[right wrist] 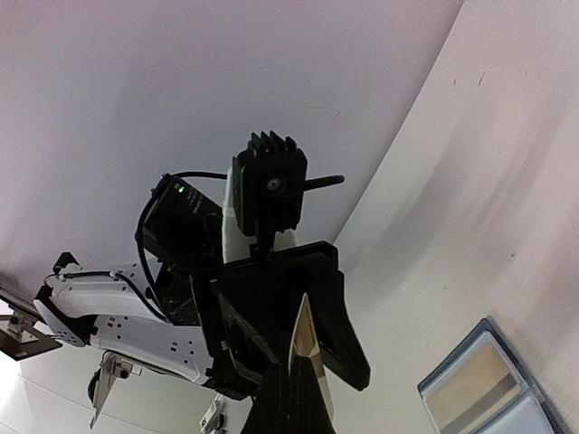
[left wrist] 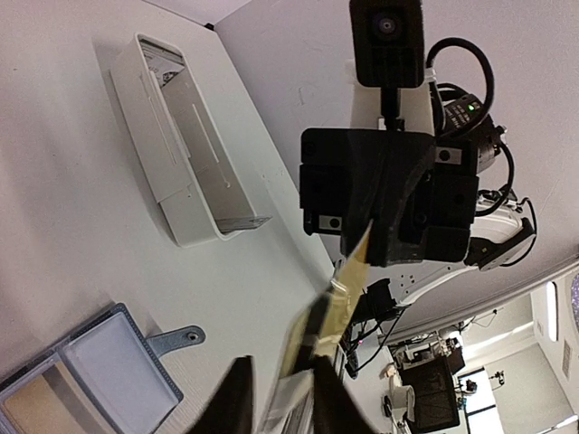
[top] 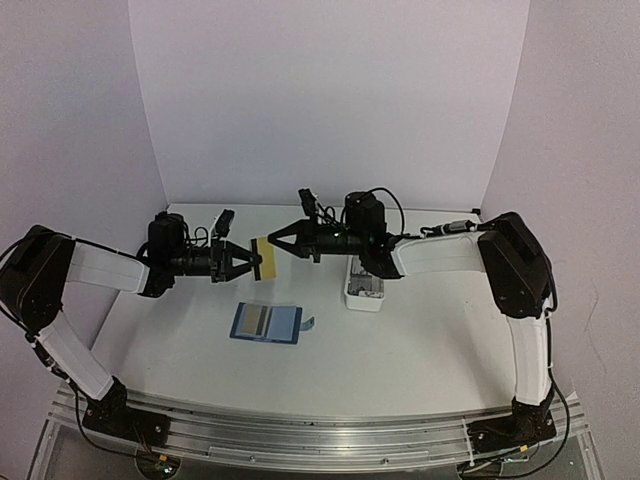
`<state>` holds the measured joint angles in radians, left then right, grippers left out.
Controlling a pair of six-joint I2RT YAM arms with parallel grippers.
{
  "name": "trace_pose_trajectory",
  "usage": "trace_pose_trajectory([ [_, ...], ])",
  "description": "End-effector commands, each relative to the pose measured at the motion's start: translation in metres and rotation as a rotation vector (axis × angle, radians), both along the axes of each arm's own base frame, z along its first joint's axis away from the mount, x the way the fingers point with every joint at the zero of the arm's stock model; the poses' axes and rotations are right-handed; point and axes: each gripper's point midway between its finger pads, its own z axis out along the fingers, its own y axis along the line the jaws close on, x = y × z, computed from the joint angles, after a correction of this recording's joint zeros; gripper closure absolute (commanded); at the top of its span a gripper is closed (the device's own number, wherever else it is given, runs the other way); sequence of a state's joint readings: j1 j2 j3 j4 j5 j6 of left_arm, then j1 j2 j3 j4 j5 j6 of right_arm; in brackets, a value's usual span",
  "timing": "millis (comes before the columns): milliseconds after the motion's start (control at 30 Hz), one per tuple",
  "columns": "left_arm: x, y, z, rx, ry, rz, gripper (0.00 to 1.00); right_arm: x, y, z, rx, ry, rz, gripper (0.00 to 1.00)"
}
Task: Put the credit cards into the card holder
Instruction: Pick up the credit card from the center of the board.
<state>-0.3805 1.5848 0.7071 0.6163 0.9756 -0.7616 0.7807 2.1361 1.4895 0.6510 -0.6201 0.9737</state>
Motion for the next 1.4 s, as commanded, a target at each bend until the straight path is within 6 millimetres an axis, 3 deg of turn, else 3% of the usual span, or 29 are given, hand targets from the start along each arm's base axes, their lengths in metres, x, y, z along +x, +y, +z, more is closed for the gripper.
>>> trace_pose_trajectory([
  [0,0.007,-0.002,0.021,-0.040,-0.034,0.000,0.98,-0.003,0.007,0.021,0.068,-0.035,0.031,1.00],
  [267,0.003,0.000,0.016,-0.020,0.000,-0.007,1.00,-0.002,0.004,0.008,0.047,-0.006,0.019,1.00],
  [300,0.001,-0.001,0.018,-0.023,-0.013,-0.023,1.00,-0.002,0.003,0.008,0.046,-0.005,0.022,0.91],
  [367,-0.008,-0.004,0.030,-0.025,-0.141,-0.106,1.00,0.001,-0.004,0.010,0.034,-0.001,0.018,0.63],
  [433,-0.015,-0.006,0.049,-0.003,-0.363,-0.201,1.00,0.009,-0.017,0.010,0.008,-0.002,-0.010,0.49],
  [467,-0.020,-0.005,0.047,0.054,-0.497,-0.238,1.00,0.012,-0.022,0.004,-0.027,0.001,-0.028,0.45],
  [500,-0.020,0.000,0.051,0.188,-0.830,-0.261,1.00,0.018,-0.032,0.008,-0.084,-0.025,-0.064,0.41],
  [533,-0.023,0.002,0.052,0.231,-0.983,-0.284,1.00,0.019,-0.034,0.008,-0.097,-0.030,-0.072,0.40],
  [567,-0.026,0.011,0.047,0.381,-1.293,-0.305,1.00,0.019,-0.036,0.005,-0.135,-0.027,-0.071,0.38],
  [667,-0.021,0.027,0.040,0.613,-1.785,-0.319,1.00,0.017,-0.034,-0.007,-0.168,0.066,-0.050,0.35],
  [733,-0.025,0.036,0.021,0.729,-2.035,-0.352,1.00,0.013,-0.028,-0.018,-0.196,0.103,-0.030,0.32],
  [767,-0.027,0.040,0.017,0.801,-2.256,-0.349,1.00,0.009,-0.024,-0.020,-0.205,0.112,-0.014,0.31],
  [867,-0.033,0.042,0.011,0.907,-2.630,-0.371,1.00,0.000,-0.011,-0.018,-0.204,0.120,0.036,0.30],
  [1033,-0.032,0.039,0.011,0.934,-2.784,-0.342,1.00,-0.032,0.015,-0.018,-0.198,0.141,0.183,0.25],
  [1233,-0.030,0.038,0.014,0.933,-2.806,-0.315,1.00,-0.054,0.021,-0.055,-0.263,0.214,0.226,0.26],
  [1367,-0.033,0.036,0.015,0.915,-2.814,-0.316,1.00,-0.070,0.041,-0.050,-0.228,0.193,0.326,0.31],
])
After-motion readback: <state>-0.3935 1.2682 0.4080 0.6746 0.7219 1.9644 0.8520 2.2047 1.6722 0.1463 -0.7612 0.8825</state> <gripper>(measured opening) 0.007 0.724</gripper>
